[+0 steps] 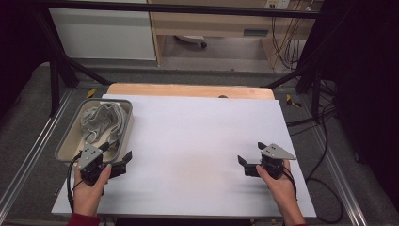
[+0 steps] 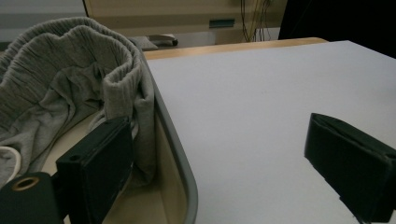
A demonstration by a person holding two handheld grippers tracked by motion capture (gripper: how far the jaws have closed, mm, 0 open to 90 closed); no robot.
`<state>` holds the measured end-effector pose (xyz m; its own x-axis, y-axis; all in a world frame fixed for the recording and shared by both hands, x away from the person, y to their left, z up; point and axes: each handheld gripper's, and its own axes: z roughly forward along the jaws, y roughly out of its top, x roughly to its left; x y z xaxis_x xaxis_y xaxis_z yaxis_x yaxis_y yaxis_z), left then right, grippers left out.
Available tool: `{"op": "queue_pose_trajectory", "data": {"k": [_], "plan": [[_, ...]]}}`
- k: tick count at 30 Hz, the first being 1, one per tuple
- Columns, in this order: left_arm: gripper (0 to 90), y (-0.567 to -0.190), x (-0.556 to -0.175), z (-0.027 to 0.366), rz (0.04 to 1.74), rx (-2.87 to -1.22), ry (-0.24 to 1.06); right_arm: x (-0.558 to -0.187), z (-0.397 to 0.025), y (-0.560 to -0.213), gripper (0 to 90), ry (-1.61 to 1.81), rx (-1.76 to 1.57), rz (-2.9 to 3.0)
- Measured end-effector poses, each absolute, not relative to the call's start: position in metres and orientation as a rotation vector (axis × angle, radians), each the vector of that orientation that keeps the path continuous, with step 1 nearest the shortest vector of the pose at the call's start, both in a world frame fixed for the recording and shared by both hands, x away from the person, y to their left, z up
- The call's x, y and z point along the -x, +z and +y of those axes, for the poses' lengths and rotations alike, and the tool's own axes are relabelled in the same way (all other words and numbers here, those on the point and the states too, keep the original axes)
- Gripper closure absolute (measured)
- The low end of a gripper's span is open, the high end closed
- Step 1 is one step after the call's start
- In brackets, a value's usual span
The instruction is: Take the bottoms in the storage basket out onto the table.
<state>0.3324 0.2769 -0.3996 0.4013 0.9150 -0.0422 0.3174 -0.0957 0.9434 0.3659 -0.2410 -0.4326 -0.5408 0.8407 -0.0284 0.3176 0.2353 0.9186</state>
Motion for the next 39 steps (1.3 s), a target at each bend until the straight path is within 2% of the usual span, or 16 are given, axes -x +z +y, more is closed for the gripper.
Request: {"op": "queue_pose_trajectory", "data": {"k": [14,30,33,39], "plan": [[7.5,-0.392,-0.330,0.264,1.078,-1.651,0.760,-0.355,-0.235,-0.424,5.2,1.302,-1.012,2.016],[9.2,-0.349,-0.358,0.264,1.116,-1.718,0.769,-0.352,-0.236,-0.424,5.0,1.260,-1.022,1.997],[9.1,-0.341,-0.370,0.266,1.140,-1.702,0.709,-0.351,-0.235,-0.425,4.7,1.248,-1.013,2.001],[10.3,-0.326,-0.397,0.270,1.175,-1.739,0.713,-0.353,-0.234,-0.424,4.3,1.244,-1.022,1.996]]}}
